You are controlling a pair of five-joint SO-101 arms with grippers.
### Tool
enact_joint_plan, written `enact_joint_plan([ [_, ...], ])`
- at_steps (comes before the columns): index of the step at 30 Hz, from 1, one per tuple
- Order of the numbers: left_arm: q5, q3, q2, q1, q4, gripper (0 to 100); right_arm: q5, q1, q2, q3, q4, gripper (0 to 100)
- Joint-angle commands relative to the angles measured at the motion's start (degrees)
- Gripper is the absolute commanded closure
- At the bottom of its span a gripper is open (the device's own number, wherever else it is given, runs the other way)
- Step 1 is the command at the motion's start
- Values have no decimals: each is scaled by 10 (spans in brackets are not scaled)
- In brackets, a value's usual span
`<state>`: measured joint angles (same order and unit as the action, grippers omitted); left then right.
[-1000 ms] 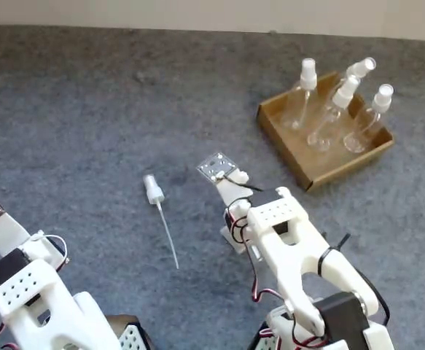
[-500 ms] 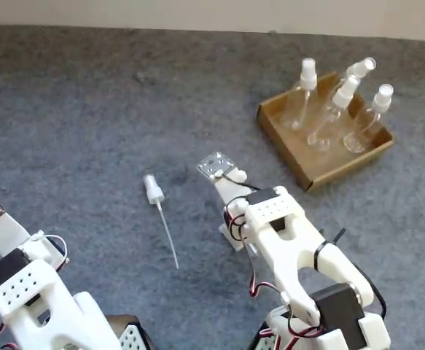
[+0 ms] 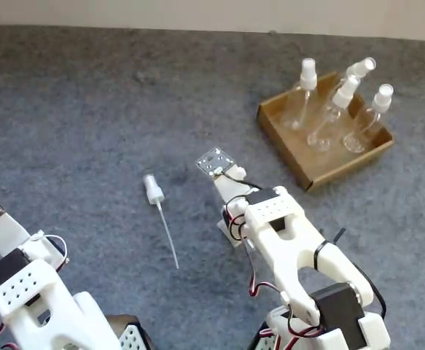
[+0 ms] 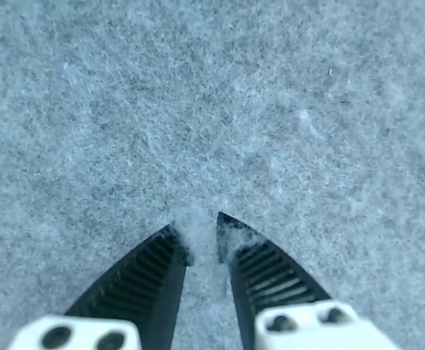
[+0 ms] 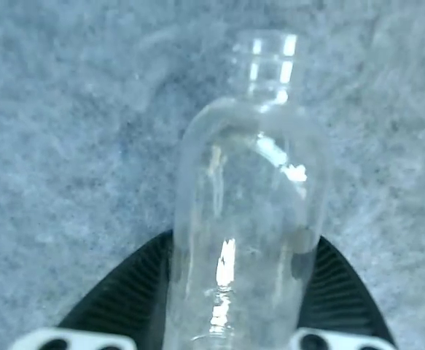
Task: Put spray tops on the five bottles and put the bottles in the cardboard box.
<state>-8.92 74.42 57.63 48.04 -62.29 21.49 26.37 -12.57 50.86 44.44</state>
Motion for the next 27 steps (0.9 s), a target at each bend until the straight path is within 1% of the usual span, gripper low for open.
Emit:
enact_joint_plan([
  [1,4,-3,0,-9,10,995,3,7,-42,-20,-9,831],
  [3,4,-3,0,-9,11,995,-3,7,-78,0,-9,831],
  [7,4,-3,0,-9,11,995,-44,10,-164,49,-11,831],
  [17,4,-3,0,-11,11,995,-78,7,-333,131,-12,831],
  [20,4,6,0,-32,11,995,-83,7,-368,140,-12,831],
  [22,4,16,0,-46,28,995,-93,7,-382,145,-12,831],
  [25,4,30,0,-52,49,995,-116,7,-389,160,-14,831],
  [27,4,32,0,-52,50,995,-128,7,-389,178,-38,831],
])
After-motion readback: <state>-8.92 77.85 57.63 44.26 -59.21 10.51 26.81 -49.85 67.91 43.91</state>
